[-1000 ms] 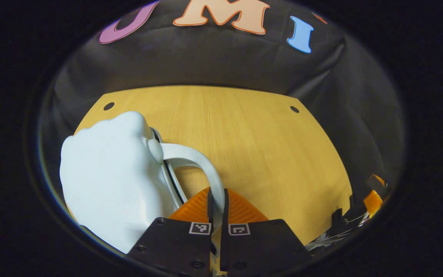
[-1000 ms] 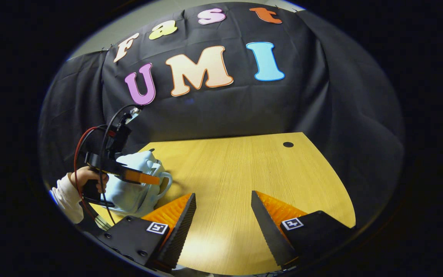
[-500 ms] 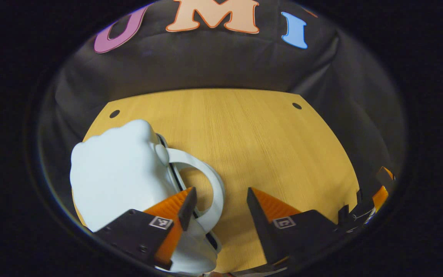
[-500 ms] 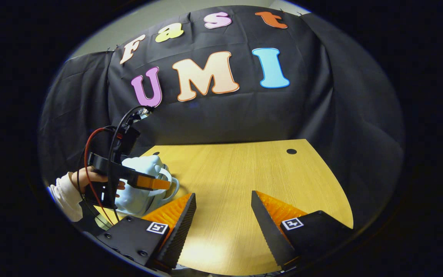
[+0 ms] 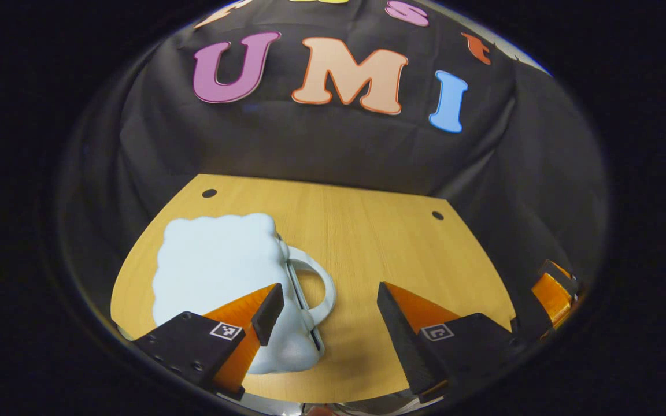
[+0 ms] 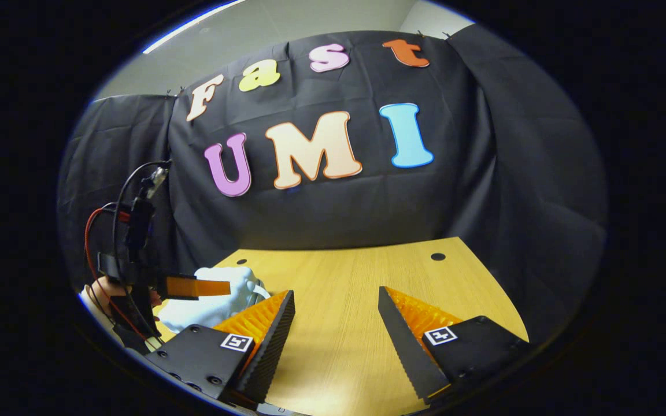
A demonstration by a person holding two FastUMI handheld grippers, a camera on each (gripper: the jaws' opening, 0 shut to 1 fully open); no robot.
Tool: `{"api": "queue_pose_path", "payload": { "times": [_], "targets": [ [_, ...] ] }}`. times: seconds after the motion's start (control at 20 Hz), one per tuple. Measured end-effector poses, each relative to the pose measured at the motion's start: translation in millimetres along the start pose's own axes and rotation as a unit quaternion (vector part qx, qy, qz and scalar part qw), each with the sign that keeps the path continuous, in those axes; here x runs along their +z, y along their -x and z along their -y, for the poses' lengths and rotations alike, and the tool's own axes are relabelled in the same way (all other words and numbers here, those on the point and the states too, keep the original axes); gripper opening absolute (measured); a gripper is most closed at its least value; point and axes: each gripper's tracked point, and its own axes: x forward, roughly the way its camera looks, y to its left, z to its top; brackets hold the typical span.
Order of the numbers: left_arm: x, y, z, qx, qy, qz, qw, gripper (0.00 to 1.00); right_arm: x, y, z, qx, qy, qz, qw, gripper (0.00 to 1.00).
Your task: First open the suitcase, pack the skin care products into it, and then close the suitcase.
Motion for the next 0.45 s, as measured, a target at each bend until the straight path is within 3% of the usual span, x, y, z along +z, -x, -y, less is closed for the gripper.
{"api": "queue_pose_path", "payload": {
  "times": [0.15, 0.3, 0.4, 0.45],
  "targets": [
    [-5, 28, 6, 0.001, 0.004, 0.035, 0.999, 0.96, 10, 11, 0, -0.006, -0.004, 0.023, 1.000, 0.92],
    [1, 43, 21, -0.021, -0.001, 0.085, 0.996, 0.96, 13, 22, -1, -0.011, -0.003, 0.037, 0.999, 0.93],
    [-7, 47, 26, -0.033, -0.006, 0.088, 0.996, 0.95, 9, 26, -3, -0.013, -0.003, 0.040, 0.999, 0.96],
    [-12, 48, 31, -0.047, -0.007, 0.082, 0.996, 0.96, 6, 28, -6, -0.012, -0.005, 0.037, 0.999, 0.92]
  ]
}}
